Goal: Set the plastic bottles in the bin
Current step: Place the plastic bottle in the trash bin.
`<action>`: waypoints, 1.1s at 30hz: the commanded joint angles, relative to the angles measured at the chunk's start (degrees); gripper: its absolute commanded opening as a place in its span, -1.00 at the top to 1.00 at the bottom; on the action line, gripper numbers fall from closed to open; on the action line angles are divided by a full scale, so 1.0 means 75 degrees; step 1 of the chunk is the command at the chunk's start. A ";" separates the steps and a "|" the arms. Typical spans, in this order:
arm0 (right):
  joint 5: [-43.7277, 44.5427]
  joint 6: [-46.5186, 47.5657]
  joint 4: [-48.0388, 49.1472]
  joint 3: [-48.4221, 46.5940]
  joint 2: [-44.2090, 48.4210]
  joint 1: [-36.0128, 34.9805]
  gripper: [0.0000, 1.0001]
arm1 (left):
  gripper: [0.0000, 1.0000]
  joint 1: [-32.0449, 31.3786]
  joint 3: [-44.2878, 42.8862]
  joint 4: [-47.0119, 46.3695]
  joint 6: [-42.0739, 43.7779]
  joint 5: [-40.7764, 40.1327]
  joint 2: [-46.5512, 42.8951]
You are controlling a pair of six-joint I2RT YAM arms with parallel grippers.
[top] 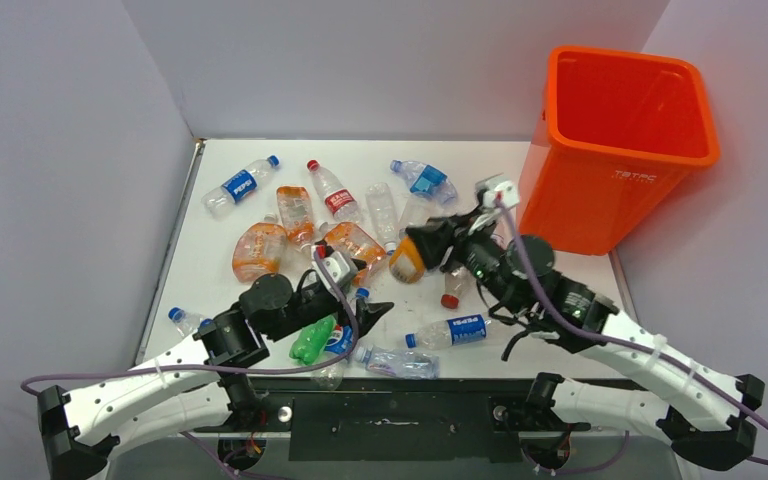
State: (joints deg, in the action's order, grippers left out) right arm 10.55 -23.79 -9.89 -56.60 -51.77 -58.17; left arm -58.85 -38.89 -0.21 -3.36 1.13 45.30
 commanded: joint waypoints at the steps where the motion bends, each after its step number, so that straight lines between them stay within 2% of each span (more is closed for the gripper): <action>1: 0.2739 0.1828 -0.0199 -0.2280 -0.0017 0.0035 0.89 | -0.93 -0.0052 0.0119 -0.0933 0.0218 -0.0869 -0.0432; 3: 0.4021 0.2623 0.0515 -0.2782 -0.0163 0.0045 0.89 | -0.93 -0.0052 0.0177 -0.1003 0.0254 -0.1095 -0.0541; 7: 0.6299 0.5359 0.3587 -0.3229 -0.0815 0.0105 0.89 | -0.93 -0.0176 0.0205 -0.0989 0.0514 -0.1739 -0.0574; 9: 0.6878 0.6738 0.5170 -0.3475 -0.1355 0.0490 0.89 | -0.92 -0.0302 0.0122 -0.0845 0.0692 -0.2103 -0.0556; 10: 0.6964 0.7013 0.5491 -0.3713 -0.1631 0.0848 0.89 | -0.92 -0.0344 0.0119 -0.0811 0.0746 -0.2217 -0.0580; 14: 0.6933 0.6031 0.4881 -0.4607 -0.2470 0.2741 0.89 | -0.92 -0.0406 0.0164 -0.0893 0.0829 -0.2259 -0.0719; 18: 0.6728 0.4577 0.4651 -0.4729 -0.2900 0.4723 0.89 | -0.93 -0.0415 0.0187 -0.0922 0.0825 -0.2346 -0.0822; 23: 0.6225 0.3272 0.4662 -0.4719 -0.3336 0.6358 0.89 | -0.93 -0.0427 0.0231 -0.1004 0.0803 -0.2566 -0.0949; 28: 0.5584 0.2086 0.3374 -0.5441 -0.4272 0.7321 0.89 | -0.92 -0.0419 0.0375 -0.1224 0.0858 -0.2691 -0.1099; 29: 0.5378 0.1973 0.3057 -0.5626 -0.4438 0.7435 0.79 | -0.92 -0.0417 0.0379 -0.1245 0.0871 -0.2753 -0.1114; 30: 0.5131 0.1821 0.2563 -0.5881 -0.4590 0.7551 0.60 | -0.92 -0.0426 0.0390 -0.1268 0.0885 -0.2848 -0.1128; 32: 0.4580 0.1524 0.1985 -0.6241 -0.4811 0.7729 -0.19 | -0.93 -0.0427 0.0405 -0.1276 0.0921 -0.3086 -0.1135; 33: 0.4495 0.1444 0.1843 -0.6353 -0.4887 0.7732 -0.52 | -0.93 -0.0421 0.0396 -0.1268 0.0936 -0.3237 -0.1122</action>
State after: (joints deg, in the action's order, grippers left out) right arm 52.60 -6.37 13.30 -99.44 -85.91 -1.50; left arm -61.80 -35.92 -5.87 2.70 -18.98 37.54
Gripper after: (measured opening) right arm 0.496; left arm 0.962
